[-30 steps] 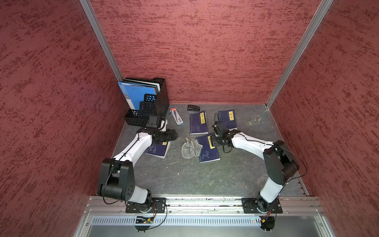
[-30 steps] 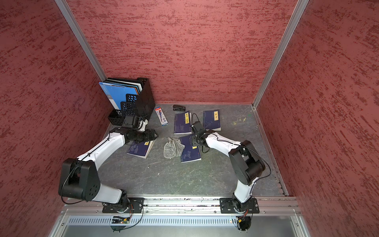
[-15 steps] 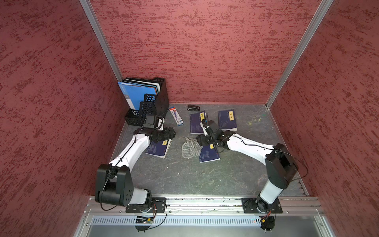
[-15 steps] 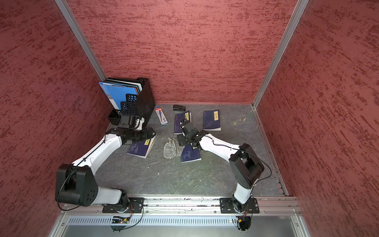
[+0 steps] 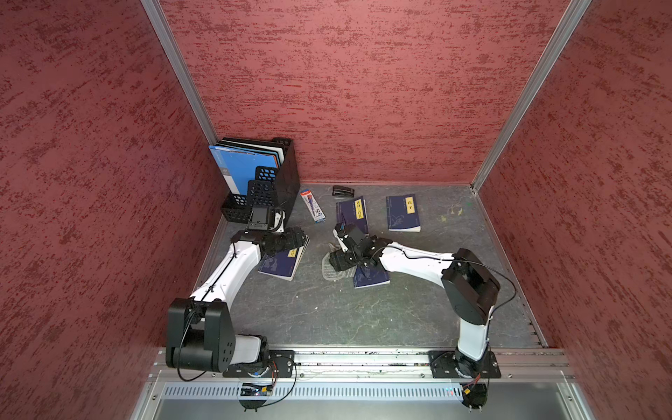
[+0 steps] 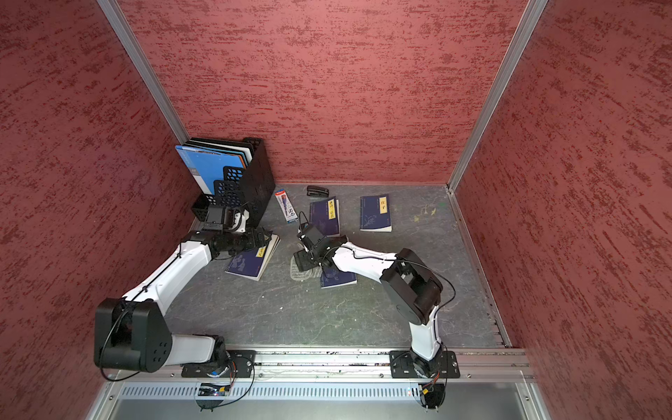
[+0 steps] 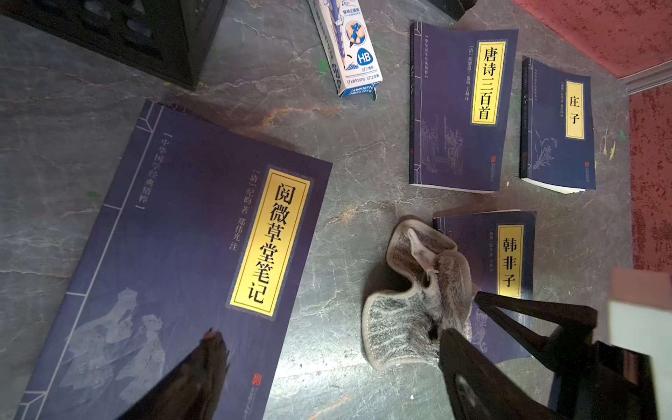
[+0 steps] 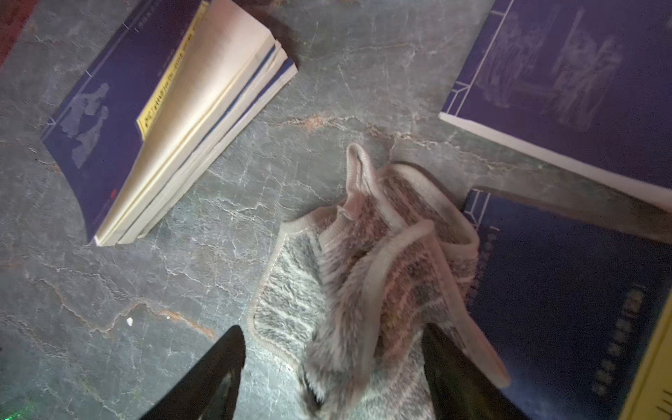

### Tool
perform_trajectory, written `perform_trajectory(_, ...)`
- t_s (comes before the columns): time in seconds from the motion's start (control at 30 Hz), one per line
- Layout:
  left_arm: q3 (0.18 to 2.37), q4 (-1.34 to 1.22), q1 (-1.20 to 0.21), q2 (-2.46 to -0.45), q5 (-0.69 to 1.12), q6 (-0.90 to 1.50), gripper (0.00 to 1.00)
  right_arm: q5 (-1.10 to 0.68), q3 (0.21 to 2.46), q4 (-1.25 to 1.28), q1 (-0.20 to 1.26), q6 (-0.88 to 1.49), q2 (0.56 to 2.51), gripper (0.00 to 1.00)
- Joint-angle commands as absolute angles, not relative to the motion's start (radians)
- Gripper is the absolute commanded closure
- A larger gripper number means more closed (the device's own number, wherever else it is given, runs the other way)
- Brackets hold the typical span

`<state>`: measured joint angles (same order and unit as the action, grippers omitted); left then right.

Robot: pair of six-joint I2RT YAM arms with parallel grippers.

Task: Wipe the cover of the book
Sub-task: Pick up the cleaning item at the center of the board.

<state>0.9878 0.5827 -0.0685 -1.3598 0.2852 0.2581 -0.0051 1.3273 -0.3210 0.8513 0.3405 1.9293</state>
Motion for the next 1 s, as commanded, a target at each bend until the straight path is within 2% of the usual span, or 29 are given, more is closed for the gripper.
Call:
perform_trajectory(0.0,0.982,0.576,-0.058,-1.337,0.281,0.266,0.08,0.018,1.366,-0.304,0.857,0.345,1.978,0.23)
perform_trajectory(0.3,0.975,0.579,-0.047,-1.319,0.282,0.268,0.07,0.015,1.403,-0.314,0.869,0.343,2.048,0.22)
perform_trajectory(0.63,0.973,0.577,-0.040,-1.313,0.283,0.271,0.07,0.111,1.425,-0.399,0.894,0.348,2.109,0.22)
perform_trajectory(0.87,0.965,0.577,-0.030,-1.302,0.288,0.270,0.07,0.155,1.440,-0.434,0.906,0.339,2.142,0.26)
perform_trajectory(0.97,0.959,0.577,-0.025,-1.299,0.290,0.271,0.07,0.179,1.456,-0.460,0.913,0.336,2.165,0.32)
